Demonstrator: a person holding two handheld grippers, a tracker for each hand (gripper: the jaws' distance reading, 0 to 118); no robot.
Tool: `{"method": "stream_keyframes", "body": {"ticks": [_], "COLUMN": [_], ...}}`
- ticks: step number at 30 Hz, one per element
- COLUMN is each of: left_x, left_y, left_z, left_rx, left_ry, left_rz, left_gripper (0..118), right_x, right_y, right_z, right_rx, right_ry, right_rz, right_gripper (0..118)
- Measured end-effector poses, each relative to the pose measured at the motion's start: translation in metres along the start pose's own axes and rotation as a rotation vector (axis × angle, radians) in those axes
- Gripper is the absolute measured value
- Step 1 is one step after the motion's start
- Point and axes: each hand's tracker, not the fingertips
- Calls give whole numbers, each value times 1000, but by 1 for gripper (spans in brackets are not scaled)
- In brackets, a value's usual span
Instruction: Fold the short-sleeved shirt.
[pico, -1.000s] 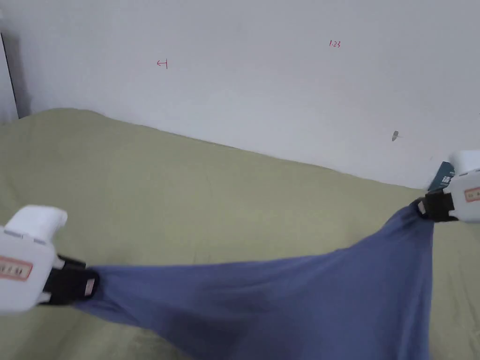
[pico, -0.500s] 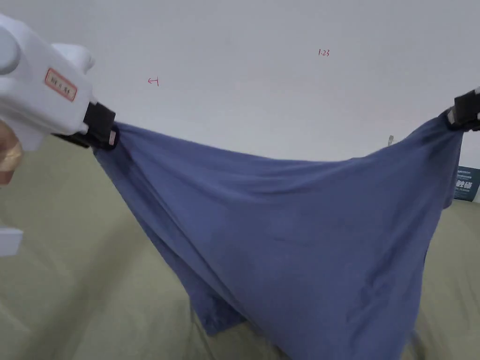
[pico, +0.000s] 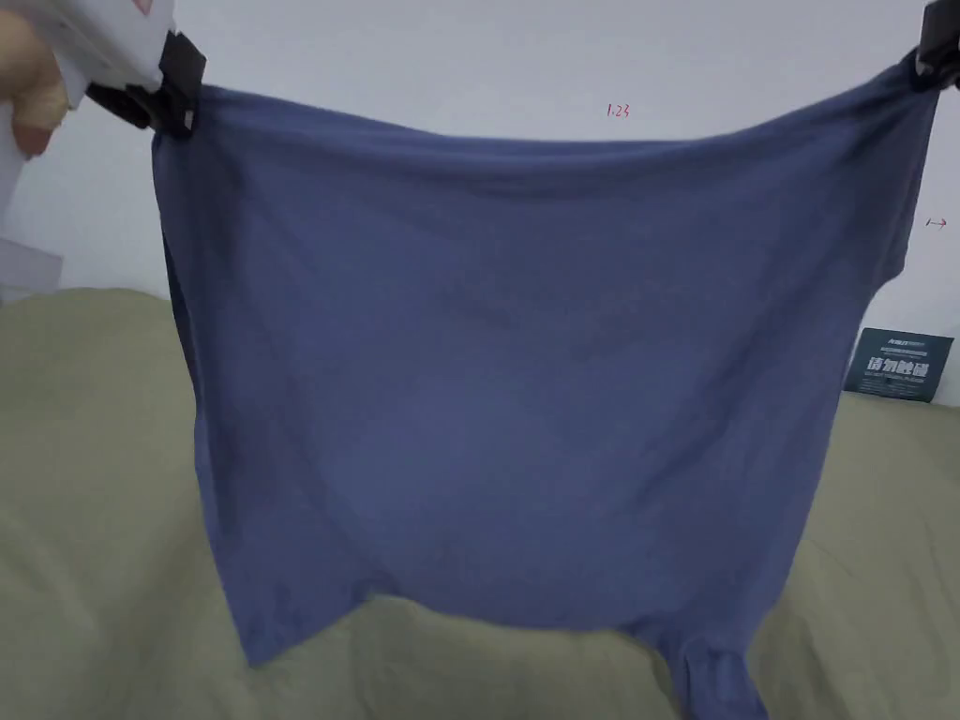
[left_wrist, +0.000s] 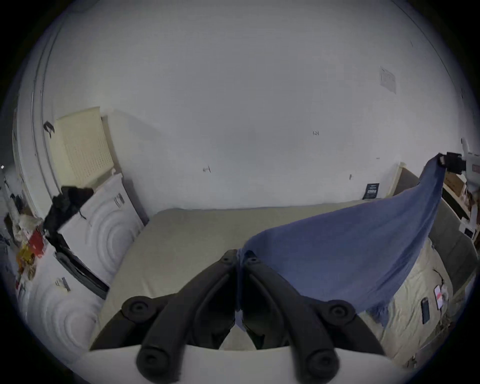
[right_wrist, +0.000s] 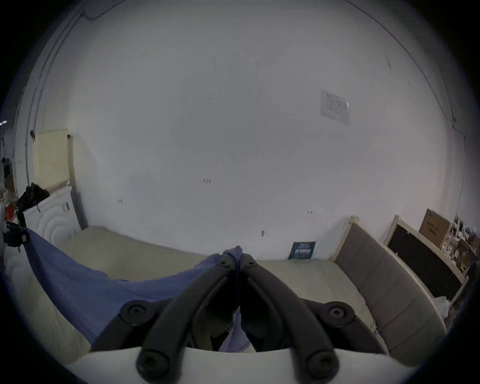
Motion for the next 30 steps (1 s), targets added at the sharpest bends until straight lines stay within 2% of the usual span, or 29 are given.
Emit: {"method": "stream_keyframes", "body": {"ticks": [2, 8, 12, 13, 18, 24, 30], "left_x": [-2, -13, -11, -11, -7, -1, 3], "left_y": [13, 30, 15, 9, -57, -154, -254], "left_z": [2, -3, -1, -1, 1, 18, 56], "left_rx": [20, 59, 64, 60, -60, -152, -242], "left_ry": [4, -10, -40, -46, -126, -175, -212], "left_rz": [8, 77, 55, 52, 138, 106, 102], "left_gripper": [3, 3, 3, 3, 3, 3, 3], "right_x": [-3, -12, -12, -10, 1, 9, 23], "right_y": [14, 32, 10, 0, -61, -156, -241], "right_z": [-4, -1, 5, 7, 27, 72, 139], "right_rx": [32, 71, 0, -23, -118, -254, -340], "right_ry": [-22, 8, -5, 5, 27, 84, 111], "right_rz": [18, 4, 15, -7, -41, 13, -35], "right_gripper": [3, 3, 3, 3, 3, 2, 2]}}
